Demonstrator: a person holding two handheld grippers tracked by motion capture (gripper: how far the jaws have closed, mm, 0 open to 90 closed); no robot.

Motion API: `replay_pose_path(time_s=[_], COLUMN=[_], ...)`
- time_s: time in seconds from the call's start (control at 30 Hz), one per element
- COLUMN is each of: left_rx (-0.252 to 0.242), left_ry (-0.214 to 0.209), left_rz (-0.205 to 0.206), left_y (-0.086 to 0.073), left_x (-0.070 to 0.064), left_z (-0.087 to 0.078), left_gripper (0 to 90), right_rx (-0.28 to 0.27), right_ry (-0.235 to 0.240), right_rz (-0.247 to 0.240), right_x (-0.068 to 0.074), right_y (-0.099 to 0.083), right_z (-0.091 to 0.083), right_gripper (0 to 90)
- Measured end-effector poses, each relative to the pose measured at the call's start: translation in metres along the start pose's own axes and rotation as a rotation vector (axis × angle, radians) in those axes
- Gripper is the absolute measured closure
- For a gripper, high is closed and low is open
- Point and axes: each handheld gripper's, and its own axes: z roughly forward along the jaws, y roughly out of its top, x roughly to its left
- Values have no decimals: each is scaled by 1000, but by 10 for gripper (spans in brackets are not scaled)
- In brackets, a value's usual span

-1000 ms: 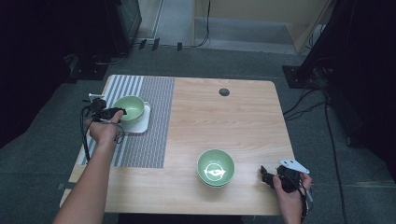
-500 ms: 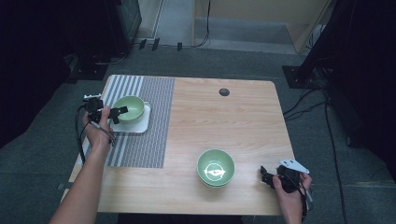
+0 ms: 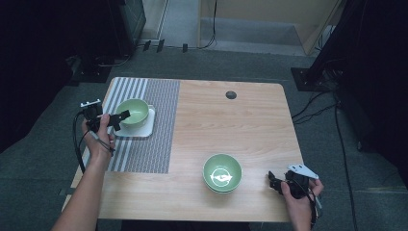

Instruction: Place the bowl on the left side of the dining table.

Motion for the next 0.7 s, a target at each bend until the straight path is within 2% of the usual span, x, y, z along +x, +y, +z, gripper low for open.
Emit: replay_pose_path(time_s=[0.1,0.2,0.5,0.6,0.7], left_rx=[-21,-35,-67,-80,-85], left_ry=[0,-23,-58,-64,-67], left_rz=[19,33,34,56,58], left_y=[-4,-11,-24,-33,-38], left_x=[-2,-5,-6,-9,-8], left_z=[-7,-14,-28,-35,-39], left_gripper=[95,95,95,96,96], right_rx=[0,0,0,0,0], right_ry=[0,0,0,0,0], right_rz=[0,0,0,0,0], right_x=[0,0,0,0,0], right_y=[0,0,0,0,0], right_z=[0,0,0,0,0], right_gripper=[139,139,139,139,139])
